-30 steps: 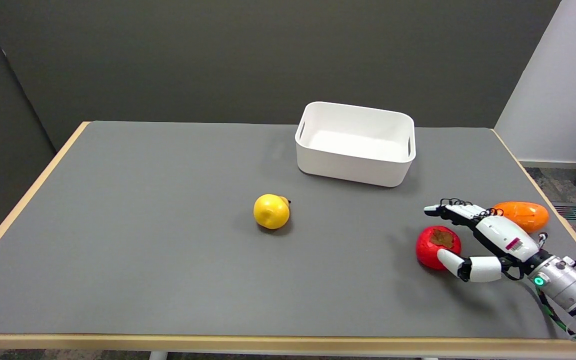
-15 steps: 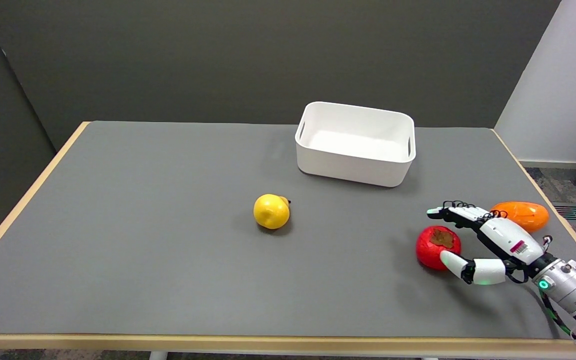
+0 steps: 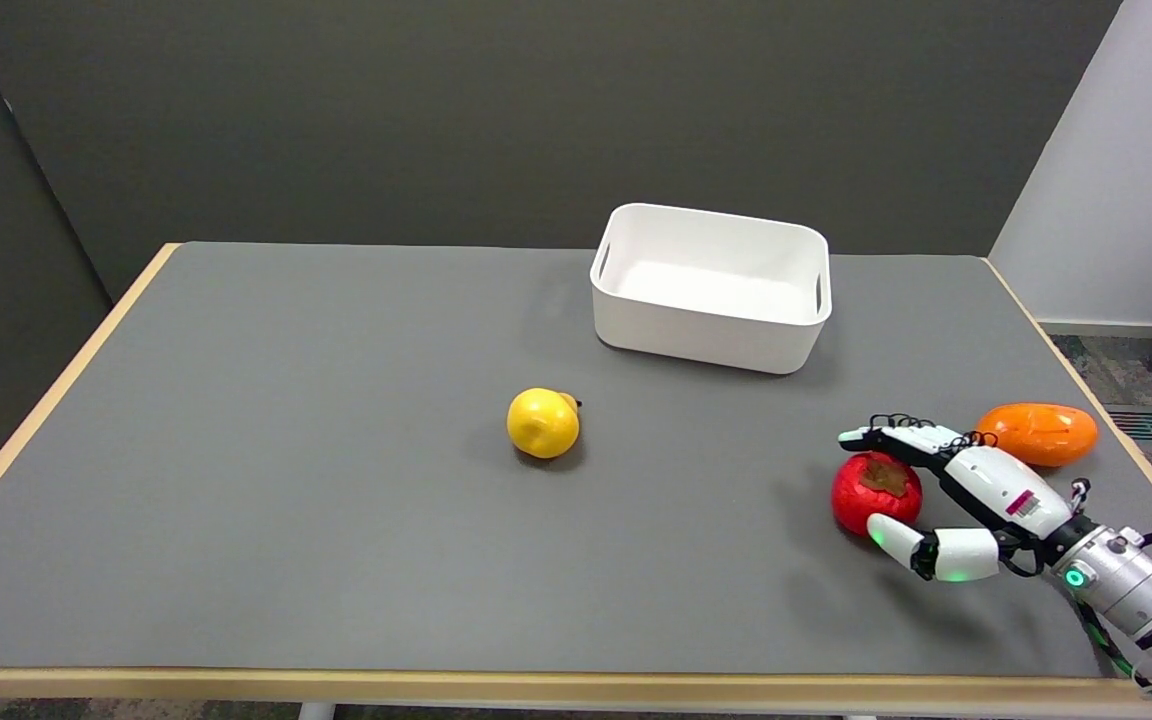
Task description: Pick up tomato.
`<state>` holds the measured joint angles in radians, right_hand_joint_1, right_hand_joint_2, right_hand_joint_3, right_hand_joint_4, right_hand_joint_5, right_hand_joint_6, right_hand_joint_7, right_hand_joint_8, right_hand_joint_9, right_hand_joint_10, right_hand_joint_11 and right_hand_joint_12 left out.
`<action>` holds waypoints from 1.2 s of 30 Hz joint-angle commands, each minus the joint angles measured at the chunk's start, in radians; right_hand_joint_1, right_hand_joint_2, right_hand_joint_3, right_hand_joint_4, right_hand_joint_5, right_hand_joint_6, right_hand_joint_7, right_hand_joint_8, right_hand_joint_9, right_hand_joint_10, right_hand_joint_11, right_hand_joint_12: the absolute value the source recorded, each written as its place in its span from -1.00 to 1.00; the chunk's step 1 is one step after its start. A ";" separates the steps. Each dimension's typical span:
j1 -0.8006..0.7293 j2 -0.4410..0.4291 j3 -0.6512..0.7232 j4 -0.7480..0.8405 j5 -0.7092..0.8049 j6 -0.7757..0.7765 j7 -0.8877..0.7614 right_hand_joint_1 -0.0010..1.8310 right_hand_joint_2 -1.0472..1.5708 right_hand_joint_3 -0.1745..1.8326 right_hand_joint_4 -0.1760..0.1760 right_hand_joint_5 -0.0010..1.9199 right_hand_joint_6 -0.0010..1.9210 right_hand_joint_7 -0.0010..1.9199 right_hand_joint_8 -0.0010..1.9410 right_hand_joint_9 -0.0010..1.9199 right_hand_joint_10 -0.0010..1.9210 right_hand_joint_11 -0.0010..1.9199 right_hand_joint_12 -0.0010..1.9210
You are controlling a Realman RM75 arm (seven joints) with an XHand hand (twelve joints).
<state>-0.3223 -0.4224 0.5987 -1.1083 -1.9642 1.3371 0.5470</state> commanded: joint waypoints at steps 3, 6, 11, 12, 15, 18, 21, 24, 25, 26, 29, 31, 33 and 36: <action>0.003 -0.001 0.002 -0.028 -0.008 -0.017 0.001 -0.36 0.32 0.16 0.72 -0.74 -0.44 -0.66 -0.60 -0.66 -0.25 -0.72 0.39; 0.007 0.001 0.002 -0.028 -0.009 -0.019 0.001 -0.29 0.33 0.15 0.71 -0.73 -0.41 -0.64 -0.59 -0.64 -0.22 -0.68 0.44; 0.013 0.002 0.002 -0.028 -0.003 -0.021 0.001 -0.05 0.40 0.12 0.68 -0.69 -0.21 -0.57 -0.51 -0.58 -0.11 -0.57 0.53; 0.015 0.002 0.002 -0.028 -0.003 -0.021 0.001 -0.01 0.43 0.09 0.66 -0.69 -0.14 -0.53 -0.48 -0.56 -0.07 -0.55 0.54; 0.016 0.002 0.002 -0.028 0.002 -0.015 0.001 0.05 0.47 0.07 0.65 -0.69 0.09 -0.46 -0.32 -0.48 0.04 -0.49 0.60; 0.019 0.002 0.006 -0.028 0.009 -0.006 0.001 -0.10 0.76 -0.52 0.11 -0.49 0.79 -0.39 -0.12 -0.37 0.10 -0.42 0.66; 0.022 0.004 0.006 -0.025 0.028 0.022 -0.005 0.21 0.75 -0.62 -0.42 -0.50 0.87 -0.27 0.44 -0.31 0.26 -0.38 0.67; 0.028 0.005 0.006 -0.015 0.052 0.062 0.001 0.23 0.73 -0.64 -0.32 -0.46 0.78 -0.21 0.42 -0.23 0.30 -0.34 0.63; 0.030 0.005 0.006 -0.010 0.057 0.071 0.001 0.23 0.73 -0.64 -0.30 -0.46 0.77 -0.21 0.43 -0.22 0.31 -0.34 0.63; 0.034 0.006 0.008 -0.004 0.063 0.079 0.000 0.23 0.73 -0.62 -0.30 -0.46 0.76 -0.21 0.44 -0.22 0.32 -0.33 0.63; 0.044 0.010 0.016 0.009 0.082 0.108 -0.001 0.23 0.71 -0.57 -0.28 -0.45 0.75 -0.20 0.45 -0.22 0.35 -0.33 0.63; 0.052 0.014 0.022 0.015 0.095 0.129 -0.001 0.24 0.71 -0.59 -0.30 -0.45 0.75 -0.20 0.44 -0.21 0.35 -0.31 0.62; 0.063 0.015 0.028 0.019 0.106 0.134 -0.005 0.44 0.68 -0.62 -0.73 -0.44 0.69 -0.22 0.39 -0.19 0.54 -0.30 0.64; 0.069 0.021 0.084 0.026 0.092 0.171 0.001 0.44 0.69 -0.65 -0.71 -0.43 0.67 -0.21 0.37 -0.20 0.55 -0.27 0.61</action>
<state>-0.2941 -0.4170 0.6086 -1.1176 -1.9194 1.3900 0.5461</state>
